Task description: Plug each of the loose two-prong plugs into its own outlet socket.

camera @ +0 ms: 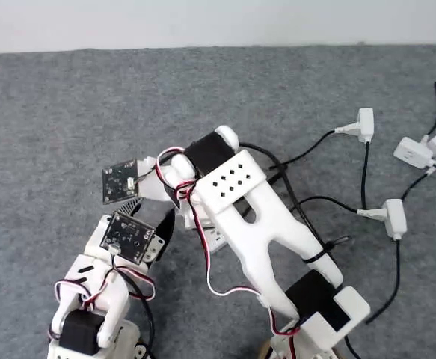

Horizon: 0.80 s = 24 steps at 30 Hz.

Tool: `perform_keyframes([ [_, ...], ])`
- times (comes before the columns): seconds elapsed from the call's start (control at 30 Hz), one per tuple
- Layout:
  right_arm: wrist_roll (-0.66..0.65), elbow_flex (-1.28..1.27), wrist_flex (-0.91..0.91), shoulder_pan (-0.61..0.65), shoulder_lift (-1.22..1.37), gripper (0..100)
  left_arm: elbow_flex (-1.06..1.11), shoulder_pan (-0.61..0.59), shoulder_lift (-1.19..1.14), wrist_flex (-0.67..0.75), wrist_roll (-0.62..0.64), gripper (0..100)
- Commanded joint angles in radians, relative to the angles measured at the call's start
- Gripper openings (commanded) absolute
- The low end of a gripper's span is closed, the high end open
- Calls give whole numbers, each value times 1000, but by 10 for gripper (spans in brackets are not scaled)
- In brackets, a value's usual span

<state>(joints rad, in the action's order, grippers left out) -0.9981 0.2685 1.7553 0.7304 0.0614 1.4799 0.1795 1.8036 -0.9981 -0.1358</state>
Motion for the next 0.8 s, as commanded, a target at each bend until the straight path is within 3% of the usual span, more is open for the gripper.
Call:
perform_keyframes([
  [0.0,20,74,42,7,-64,8,-13,14,8,20,6,195],
  [0.77,69,9,44,39,-163,8,22,15,8,68,8,195],
])
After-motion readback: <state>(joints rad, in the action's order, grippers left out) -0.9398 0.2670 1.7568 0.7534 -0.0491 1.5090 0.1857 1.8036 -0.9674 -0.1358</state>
